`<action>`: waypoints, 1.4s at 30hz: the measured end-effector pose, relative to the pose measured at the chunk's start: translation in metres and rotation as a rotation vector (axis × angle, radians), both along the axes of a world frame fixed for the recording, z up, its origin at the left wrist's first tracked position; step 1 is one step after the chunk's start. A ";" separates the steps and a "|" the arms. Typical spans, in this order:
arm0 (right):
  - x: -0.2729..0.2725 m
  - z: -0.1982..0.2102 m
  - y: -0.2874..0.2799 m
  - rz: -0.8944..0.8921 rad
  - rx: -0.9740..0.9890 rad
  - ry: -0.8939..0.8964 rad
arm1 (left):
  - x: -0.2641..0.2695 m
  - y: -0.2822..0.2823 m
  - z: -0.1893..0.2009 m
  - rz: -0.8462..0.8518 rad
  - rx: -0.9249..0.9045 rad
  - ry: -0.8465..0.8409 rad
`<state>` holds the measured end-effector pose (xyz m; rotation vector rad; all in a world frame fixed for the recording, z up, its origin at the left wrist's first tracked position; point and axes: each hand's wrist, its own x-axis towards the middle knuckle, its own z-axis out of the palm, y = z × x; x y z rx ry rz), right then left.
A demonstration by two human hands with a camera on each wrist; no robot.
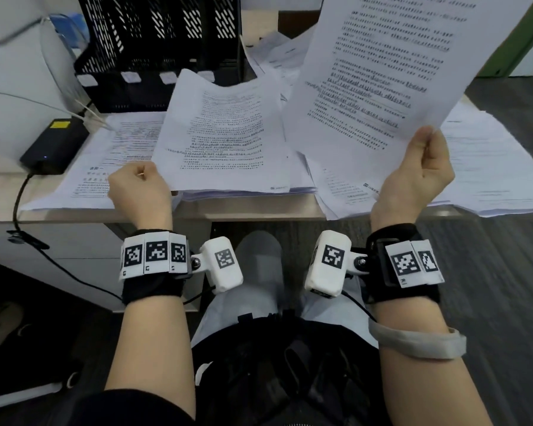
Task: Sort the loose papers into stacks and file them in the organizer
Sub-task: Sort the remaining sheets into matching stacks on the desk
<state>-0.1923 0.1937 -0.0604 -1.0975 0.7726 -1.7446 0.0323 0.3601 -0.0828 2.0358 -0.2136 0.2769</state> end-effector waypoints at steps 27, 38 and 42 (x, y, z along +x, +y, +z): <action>0.022 -0.003 0.001 0.039 0.121 0.106 | -0.019 -0.021 0.011 -0.214 0.126 0.093; 0.054 -0.022 -0.010 0.412 0.289 0.711 | -0.006 -0.015 0.016 -0.270 0.212 0.254; 0.064 -0.025 -0.009 0.477 0.308 0.776 | 0.001 -0.013 0.015 -0.295 0.132 0.322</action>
